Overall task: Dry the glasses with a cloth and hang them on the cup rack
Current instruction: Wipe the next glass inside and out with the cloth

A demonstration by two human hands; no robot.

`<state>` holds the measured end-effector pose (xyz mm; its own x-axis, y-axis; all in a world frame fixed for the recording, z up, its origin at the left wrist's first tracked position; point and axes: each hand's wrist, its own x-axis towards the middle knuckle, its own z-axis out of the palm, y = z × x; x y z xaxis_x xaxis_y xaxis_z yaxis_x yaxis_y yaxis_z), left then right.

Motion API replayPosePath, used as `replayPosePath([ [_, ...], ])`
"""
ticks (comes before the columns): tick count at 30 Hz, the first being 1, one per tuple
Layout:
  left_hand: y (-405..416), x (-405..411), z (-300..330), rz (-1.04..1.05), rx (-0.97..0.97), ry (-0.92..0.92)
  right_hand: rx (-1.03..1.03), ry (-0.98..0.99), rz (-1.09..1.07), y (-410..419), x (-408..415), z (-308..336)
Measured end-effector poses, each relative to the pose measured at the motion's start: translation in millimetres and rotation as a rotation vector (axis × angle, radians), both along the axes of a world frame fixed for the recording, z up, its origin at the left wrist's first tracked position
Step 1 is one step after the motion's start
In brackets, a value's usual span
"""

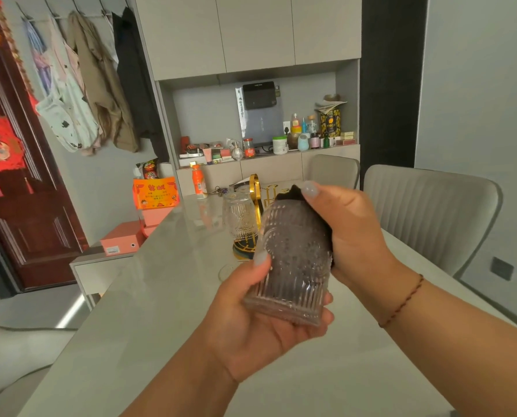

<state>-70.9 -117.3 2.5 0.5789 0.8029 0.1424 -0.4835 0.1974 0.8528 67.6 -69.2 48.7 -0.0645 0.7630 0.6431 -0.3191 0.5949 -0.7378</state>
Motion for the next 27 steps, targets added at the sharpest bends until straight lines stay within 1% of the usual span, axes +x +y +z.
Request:
replayPosePath([
  [2,4,-4,4,0.147,0.102,0.194,0.067,-0.094,-0.148,-2,3,1],
  [4,6,-4,12,0.338,0.269,0.424,0.193,-0.258,-0.354,-6,3,1],
  [5,6,-3,16,0.389,0.357,0.506,0.249,-0.326,-0.434,-8,2,1],
  [6,5,-1,20,0.406,0.416,0.555,0.293,-0.360,-0.474,-10,1,-1],
  [8,4,-1,22,0.421,0.464,0.606,0.357,-0.370,-0.470,-14,-1,-2],
  [9,5,-4,22,0.402,0.462,0.594,0.373,-0.359,-0.436,-16,-1,-2],
  [11,5,-11,19,0.262,0.408,0.467,0.351,-0.275,-0.289,-18,1,-3],
  [13,4,-15,14,0.128,0.310,0.340,0.262,-0.170,-0.129,-17,3,-4],
  [15,5,-15,9,0.073,0.196,0.236,0.163,-0.110,-0.062,-14,2,-7],
  [17,7,-15,5,0.064,0.110,0.180,0.039,-0.076,-0.081,-12,0,-12],
  [20,7,-17,3,0.046,0.068,0.176,-0.178,-0.029,-0.102,-18,-5,-12],
  [21,5,-18,2,0.041,0.044,0.165,-0.245,0.019,-0.098,-19,-5,-10],
  [24,1,-26,1,0.031,0.012,0.079,-0.442,0.322,-0.091,-4,9,-2],
  [25,1,-29,3,0.058,0.030,0.058,-0.485,0.375,-0.141,0,16,0],
  [27,3,-32,8,0.185,0.059,0.011,-0.541,0.409,-0.196,4,24,-3],
])
